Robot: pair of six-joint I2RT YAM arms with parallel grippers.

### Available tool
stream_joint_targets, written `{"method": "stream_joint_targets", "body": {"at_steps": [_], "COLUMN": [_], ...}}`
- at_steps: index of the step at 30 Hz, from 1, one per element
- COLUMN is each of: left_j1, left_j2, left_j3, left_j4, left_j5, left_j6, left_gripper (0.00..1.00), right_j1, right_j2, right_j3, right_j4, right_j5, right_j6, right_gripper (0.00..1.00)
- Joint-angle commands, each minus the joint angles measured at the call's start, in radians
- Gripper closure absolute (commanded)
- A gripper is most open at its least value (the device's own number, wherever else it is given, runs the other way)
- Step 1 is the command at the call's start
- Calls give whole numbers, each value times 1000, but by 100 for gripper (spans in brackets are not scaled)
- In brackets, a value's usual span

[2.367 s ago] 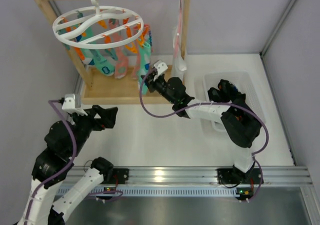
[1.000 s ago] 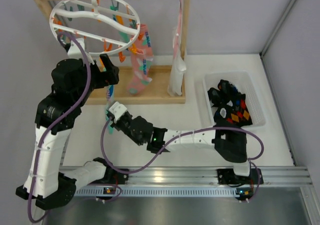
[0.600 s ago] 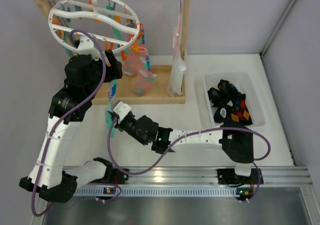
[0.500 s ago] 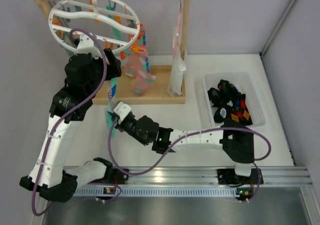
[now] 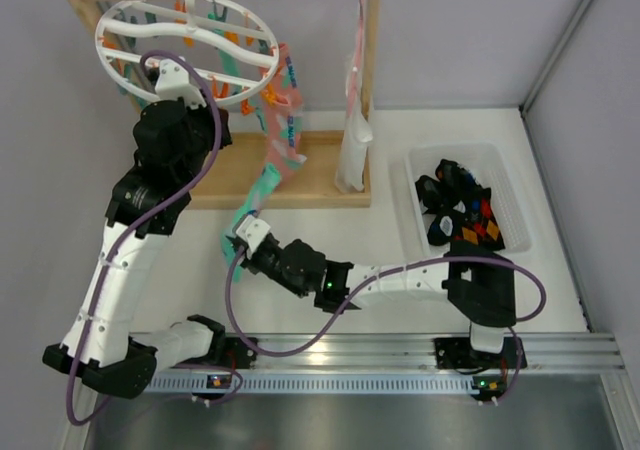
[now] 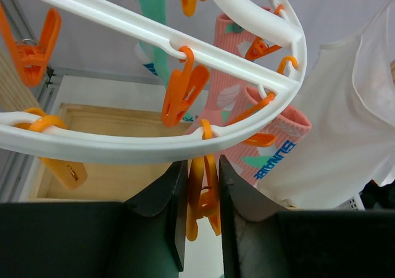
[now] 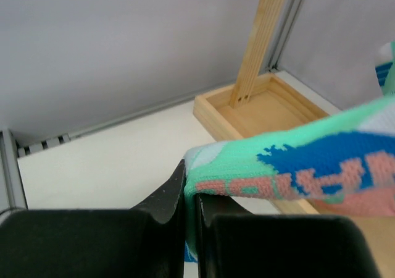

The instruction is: Remove the socks clipped to the hanger

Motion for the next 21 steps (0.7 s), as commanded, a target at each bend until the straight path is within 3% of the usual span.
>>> {"method": "stream_joint_targets", "body": {"at_steps": [1, 3, 4, 6, 7, 11, 12, 16, 20, 21], "left_j1": [2, 2, 2, 2, 2, 2, 2, 2, 2, 2], "left_j2": [-1, -6, -21, -43, -72, -158, -178, -334, -494, -521], "left_j3": [1, -8, -25, -46, -60, -148, -163, -260, -393, -411], "left_j4": [62, 62, 61, 62, 62, 59, 59, 58, 50, 44], "left_j5": [-10, -5, 0, 0, -2, 18, 26, 96, 137, 144], "left_j6": [2, -1, -5, -19, -30, -58, -67, -77, -82, -84], "left_gripper": [87, 87, 69, 50, 34, 9, 6, 2, 2, 2], "right_j1": [4, 8, 9, 12, 12, -26, -72, -222, -464, -597], "right_j2": [-113, -160, -224, -309, -402, -654, -698, -904, -976, -976], "right_j3": [-67, -153, -182, -260, -280, -326, -317, -277, -202, -172], "right_j4": [73, 98, 95, 29, -24, -388, -575, -929, -1131, -1145], "right_j5": [-20, 3, 19, 92, 127, 275, 287, 345, 359, 321], "right_j6": [25, 28, 30, 45, 56, 164, 253, 345, 339, 321], "right_gripper": [100, 100, 100, 100, 100, 100, 100, 100, 100, 100]}}
